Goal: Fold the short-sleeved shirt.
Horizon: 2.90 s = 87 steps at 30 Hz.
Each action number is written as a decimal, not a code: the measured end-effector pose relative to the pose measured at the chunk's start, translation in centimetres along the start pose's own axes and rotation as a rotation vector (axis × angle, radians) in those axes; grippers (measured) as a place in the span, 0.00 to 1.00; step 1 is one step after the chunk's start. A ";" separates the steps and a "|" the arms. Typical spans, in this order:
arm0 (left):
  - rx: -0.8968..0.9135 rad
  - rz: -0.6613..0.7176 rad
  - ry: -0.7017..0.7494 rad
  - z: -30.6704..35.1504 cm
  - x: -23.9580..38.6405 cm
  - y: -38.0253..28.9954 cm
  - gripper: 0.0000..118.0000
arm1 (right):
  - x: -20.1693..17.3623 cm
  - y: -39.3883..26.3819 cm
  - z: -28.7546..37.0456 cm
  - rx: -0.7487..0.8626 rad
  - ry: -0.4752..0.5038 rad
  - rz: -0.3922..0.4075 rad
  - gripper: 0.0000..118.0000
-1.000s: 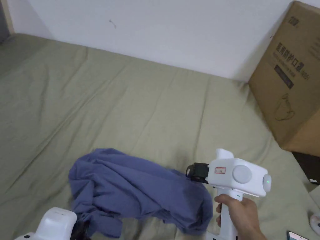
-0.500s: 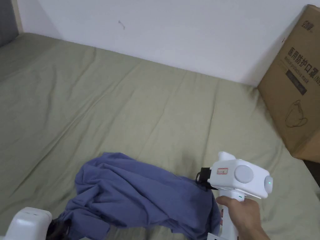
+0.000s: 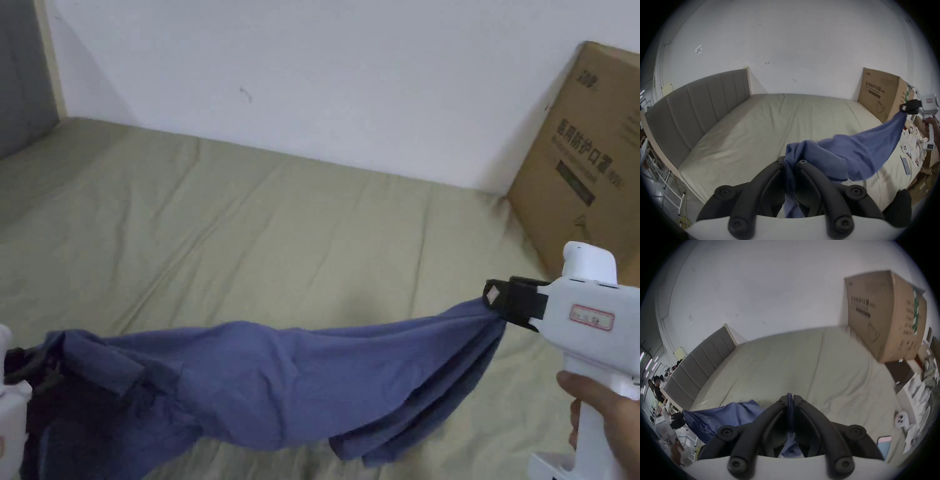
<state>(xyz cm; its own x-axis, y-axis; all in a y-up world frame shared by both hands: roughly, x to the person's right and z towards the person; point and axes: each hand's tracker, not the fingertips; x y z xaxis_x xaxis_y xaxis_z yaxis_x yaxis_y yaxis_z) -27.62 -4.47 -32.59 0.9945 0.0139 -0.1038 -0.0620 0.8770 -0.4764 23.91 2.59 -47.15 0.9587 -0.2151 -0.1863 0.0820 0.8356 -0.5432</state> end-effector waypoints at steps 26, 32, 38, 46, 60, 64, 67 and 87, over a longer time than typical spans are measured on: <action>0.229 -0.017 -0.021 3.3 -0.6 18.0 0.08 | -3.7 11.0 11.7 0.257 -0.061 0.098 0.04; 0.241 0.021 -0.053 2.2 -0.8 21.4 0.07 | -4.0 13.4 11.5 0.280 -0.074 0.096 0.04; 0.233 -0.072 -0.099 0.4 1.0 23.5 0.04 | -5.3 15.7 11.0 0.314 -0.063 0.086 0.04; 0.203 -0.071 -0.097 -2.4 2.2 27.6 0.04 | -6.1 18.8 9.4 0.338 -0.073 0.086 0.04; 0.189 0.025 -0.062 -8.0 0.9 31.3 0.04 | -5.9 22.0 4.5 0.366 -0.074 0.044 0.04; 0.170 0.037 -0.049 -9.6 0.5 30.6 0.04 | -5.8 21.4 2.9 0.339 -0.084 0.063 0.04; 0.149 0.050 -0.055 -10.7 0.4 29.9 0.04 | -5.8 20.7 1.6 0.320 -0.081 0.067 0.04; -0.135 0.015 -0.173 -9.4 -2.5 7.1 0.04 | -1.1 -2.9 3.0 -0.055 0.031 0.047 0.04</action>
<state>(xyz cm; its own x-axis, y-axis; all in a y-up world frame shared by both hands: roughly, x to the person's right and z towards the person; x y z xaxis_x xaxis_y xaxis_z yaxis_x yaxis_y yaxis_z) -31.31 -2.77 -43.99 0.9923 0.1191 0.0341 -0.0763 0.8039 -0.5899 23.41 1.89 -42.90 0.9522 -0.1926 -0.2373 0.0211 0.8160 -0.5776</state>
